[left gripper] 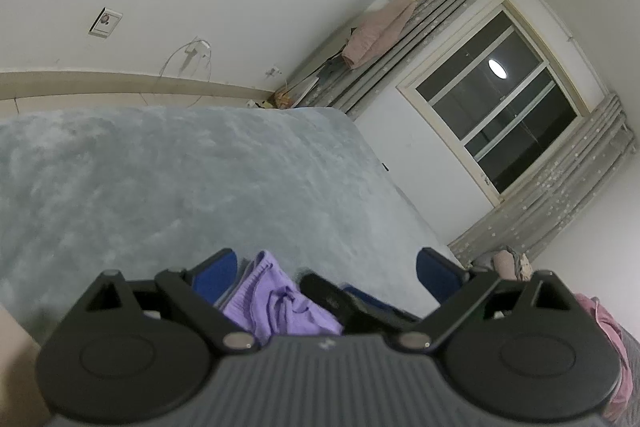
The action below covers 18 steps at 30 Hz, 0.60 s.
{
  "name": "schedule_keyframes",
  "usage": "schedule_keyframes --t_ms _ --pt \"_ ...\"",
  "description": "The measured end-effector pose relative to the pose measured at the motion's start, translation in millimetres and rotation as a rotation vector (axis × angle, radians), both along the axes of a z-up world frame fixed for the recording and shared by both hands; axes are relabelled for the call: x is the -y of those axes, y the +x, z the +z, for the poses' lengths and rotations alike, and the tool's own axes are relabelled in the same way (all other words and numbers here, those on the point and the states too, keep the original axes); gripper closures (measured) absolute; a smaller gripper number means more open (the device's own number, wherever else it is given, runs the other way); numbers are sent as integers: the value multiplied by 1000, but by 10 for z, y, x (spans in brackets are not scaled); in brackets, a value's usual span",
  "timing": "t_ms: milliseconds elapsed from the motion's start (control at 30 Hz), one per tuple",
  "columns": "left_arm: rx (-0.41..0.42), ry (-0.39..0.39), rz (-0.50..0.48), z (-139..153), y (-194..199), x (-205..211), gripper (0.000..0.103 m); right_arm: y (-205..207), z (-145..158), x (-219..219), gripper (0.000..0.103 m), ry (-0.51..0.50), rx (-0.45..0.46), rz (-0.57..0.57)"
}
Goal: Fold clothes
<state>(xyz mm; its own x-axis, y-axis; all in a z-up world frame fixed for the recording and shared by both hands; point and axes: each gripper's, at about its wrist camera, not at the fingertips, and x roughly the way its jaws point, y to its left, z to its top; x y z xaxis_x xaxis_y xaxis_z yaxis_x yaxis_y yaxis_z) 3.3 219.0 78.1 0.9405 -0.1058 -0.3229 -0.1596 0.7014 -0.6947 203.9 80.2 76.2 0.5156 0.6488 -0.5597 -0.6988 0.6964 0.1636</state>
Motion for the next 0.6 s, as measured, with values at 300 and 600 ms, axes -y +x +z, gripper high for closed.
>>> schedule_keyframes --t_ms 300,600 --pt "-94 89 -16 -75 156 85 5 -45 -237 -142 82 -150 -27 61" --pt "-49 139 -34 3 127 143 2 298 -102 -518 81 -82 -16 24"
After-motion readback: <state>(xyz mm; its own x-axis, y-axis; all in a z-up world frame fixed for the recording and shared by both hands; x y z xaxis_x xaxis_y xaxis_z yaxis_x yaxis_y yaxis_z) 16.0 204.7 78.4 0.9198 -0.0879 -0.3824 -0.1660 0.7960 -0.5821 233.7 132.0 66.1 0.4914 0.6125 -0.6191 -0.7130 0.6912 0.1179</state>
